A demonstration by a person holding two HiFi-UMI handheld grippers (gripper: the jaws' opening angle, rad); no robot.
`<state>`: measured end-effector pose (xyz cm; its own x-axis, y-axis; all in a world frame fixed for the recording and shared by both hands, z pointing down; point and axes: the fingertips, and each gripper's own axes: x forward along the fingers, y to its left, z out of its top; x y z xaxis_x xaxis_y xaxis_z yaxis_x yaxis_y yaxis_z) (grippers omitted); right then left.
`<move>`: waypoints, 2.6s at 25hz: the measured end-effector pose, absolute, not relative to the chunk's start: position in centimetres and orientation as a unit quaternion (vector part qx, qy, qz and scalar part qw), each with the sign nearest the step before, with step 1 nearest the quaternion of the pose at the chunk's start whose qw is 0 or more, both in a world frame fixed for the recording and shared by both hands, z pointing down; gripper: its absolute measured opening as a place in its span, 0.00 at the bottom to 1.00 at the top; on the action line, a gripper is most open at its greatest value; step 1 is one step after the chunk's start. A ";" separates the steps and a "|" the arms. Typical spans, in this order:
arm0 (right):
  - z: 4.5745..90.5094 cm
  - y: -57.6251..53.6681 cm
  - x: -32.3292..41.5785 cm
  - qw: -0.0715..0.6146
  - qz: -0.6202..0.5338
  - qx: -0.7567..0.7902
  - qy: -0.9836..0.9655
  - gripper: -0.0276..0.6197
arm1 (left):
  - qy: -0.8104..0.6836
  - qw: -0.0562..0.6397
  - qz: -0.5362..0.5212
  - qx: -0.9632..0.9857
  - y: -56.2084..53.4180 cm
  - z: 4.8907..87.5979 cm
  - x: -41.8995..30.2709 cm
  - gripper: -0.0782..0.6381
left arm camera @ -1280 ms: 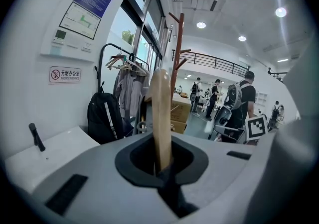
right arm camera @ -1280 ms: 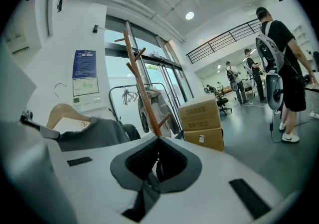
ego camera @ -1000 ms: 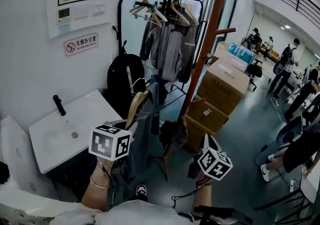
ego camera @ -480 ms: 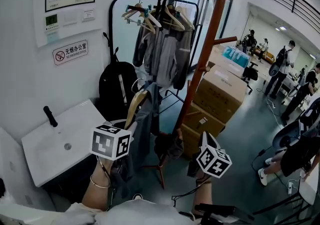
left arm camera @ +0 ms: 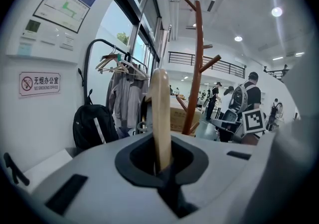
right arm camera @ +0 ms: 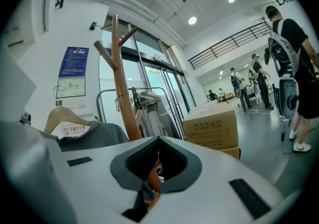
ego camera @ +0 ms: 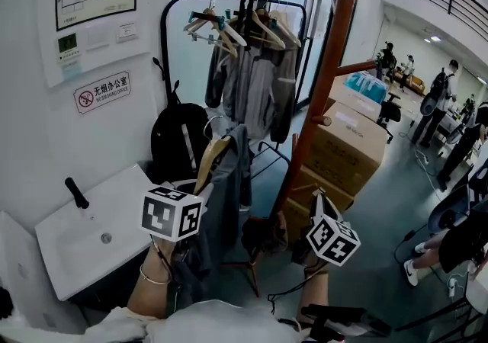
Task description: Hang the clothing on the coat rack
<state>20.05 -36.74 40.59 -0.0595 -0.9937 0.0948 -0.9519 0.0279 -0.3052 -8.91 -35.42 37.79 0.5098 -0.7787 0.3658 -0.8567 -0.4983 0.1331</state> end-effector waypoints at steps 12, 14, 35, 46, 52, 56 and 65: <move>40.1 -42.1 21.2 0.068 -0.131 -0.700 0.699 0.08 | -0.462 0.147 0.124 0.866 -42.0 38.1 -7.9 0.13; 40.6 -42.4 21.8 0.061 -0.133 -0.704 0.695 0.08 | -0.461 0.151 0.124 0.866 -42.9 38.6 -7.5 0.13; 40.2 -46.8 25.1 0.031 -0.133 -0.682 0.719 0.08 | -0.495 0.155 0.146 0.842 -45.7 39.2 -4.3 0.13; 40.5 -46.7 25.7 0.022 -0.134 -0.683 0.718 0.08 | -0.495 0.157 0.165 0.839 -45.7 39.7 -3.5 0.13; 39.2 -47.3 25.5 0.020 -0.116 -0.680 0.723 0.08 | -0.496 0.139 0.170 0.840 -45.8 37.9 -3.4 0.13; 38.2 -47.6 25.3 0.021 -0.105 -0.676 0.729 0.08 | -0.490 0.120 0.170 0.847 -45.6 36.1 -2.5 0.13; 34.2 -49.5 23.9 0.033 -0.075 -0.667 0.741 0.08 | -0.490 0.086 0.155 0.853 -46.7 32.1 -2.2 0.13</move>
